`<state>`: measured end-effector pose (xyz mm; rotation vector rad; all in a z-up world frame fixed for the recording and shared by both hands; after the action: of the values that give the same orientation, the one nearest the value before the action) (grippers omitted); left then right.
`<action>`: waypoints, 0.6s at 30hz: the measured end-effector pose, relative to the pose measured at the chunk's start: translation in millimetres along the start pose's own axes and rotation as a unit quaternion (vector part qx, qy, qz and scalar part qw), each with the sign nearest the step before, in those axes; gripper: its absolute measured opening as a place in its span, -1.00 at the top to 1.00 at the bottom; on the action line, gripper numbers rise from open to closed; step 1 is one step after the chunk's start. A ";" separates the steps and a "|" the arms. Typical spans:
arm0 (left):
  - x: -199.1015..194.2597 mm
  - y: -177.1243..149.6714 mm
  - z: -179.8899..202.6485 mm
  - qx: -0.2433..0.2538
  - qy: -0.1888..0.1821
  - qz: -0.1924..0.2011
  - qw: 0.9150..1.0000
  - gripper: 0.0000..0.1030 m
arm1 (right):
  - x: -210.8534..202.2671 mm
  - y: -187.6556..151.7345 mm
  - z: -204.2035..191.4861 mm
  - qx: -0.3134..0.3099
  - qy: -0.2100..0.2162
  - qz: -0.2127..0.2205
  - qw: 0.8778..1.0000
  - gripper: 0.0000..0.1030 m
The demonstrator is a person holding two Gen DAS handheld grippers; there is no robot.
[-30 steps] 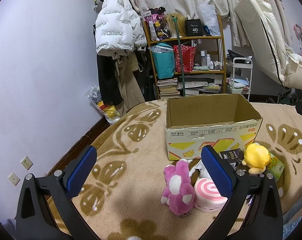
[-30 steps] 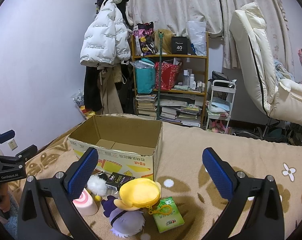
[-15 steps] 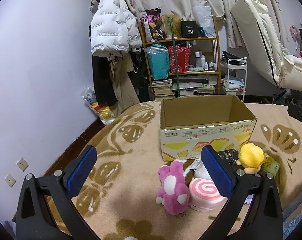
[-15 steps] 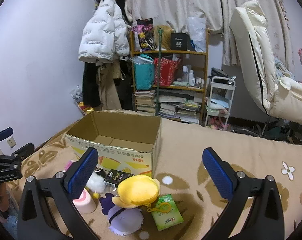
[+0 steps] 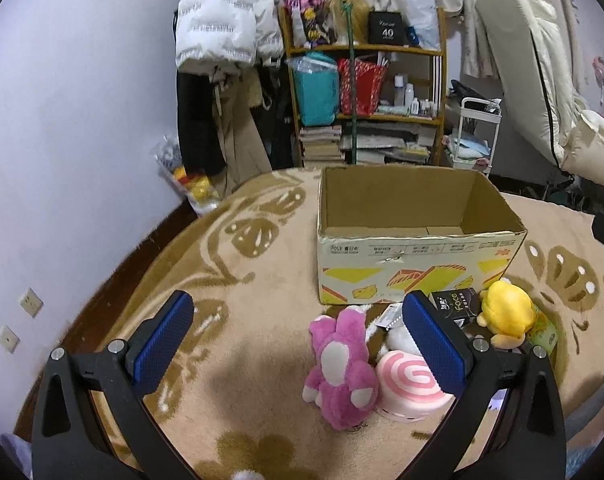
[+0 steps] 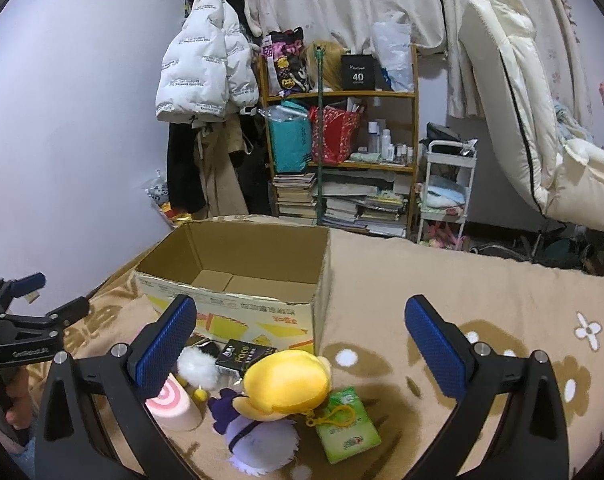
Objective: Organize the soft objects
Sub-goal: 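Grasp the pink bunny plush with the left tool while the right tool grasps the yellow duck plush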
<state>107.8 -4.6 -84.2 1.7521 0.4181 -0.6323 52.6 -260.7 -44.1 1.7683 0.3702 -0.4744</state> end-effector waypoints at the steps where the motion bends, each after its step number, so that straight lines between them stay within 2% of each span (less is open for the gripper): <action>1: 3.9 -0.4 -0.4 -0.004 -0.003 -0.007 1.000 -1.00 | 2.8 -1.3 -0.1 0.004 0.000 -0.004 1.000 -1.00; 4: 18.2 -2.1 -0.3 -0.006 -0.002 -0.032 0.999 -1.00 | 13.9 -2.1 -1.3 0.016 0.005 -0.018 1.000 -1.00; 10: 47.0 -12.3 5.8 -0.017 -0.024 -0.087 0.996 -1.00 | 43.4 -14.0 -0.5 0.047 0.012 -0.060 0.997 -1.00; 13: 62.0 -21.5 7.8 -0.025 -0.035 -0.119 0.992 -1.00 | 60.5 -26.8 -0.1 0.056 0.011 -0.093 0.994 -1.00; 18: 75.9 -32.1 15.6 -0.020 -0.043 -0.151 0.987 -1.00 | 84.2 -50.0 -0.8 0.063 0.002 -0.137 0.989 -1.00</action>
<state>146.0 -14.4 -158.2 1.6309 0.6380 -0.9051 101.4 -247.9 -128.0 1.8490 0.6013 -0.7011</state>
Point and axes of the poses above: each gripper's, at about its wrist camera, not at the fingertips, and x roughly the way its jaws point, z to its right, y to its top, the point moved 8 cm from there along x, roughly the way its jaws point, and after that the axes turned 7 degrees about x, right-handed, at the moved point
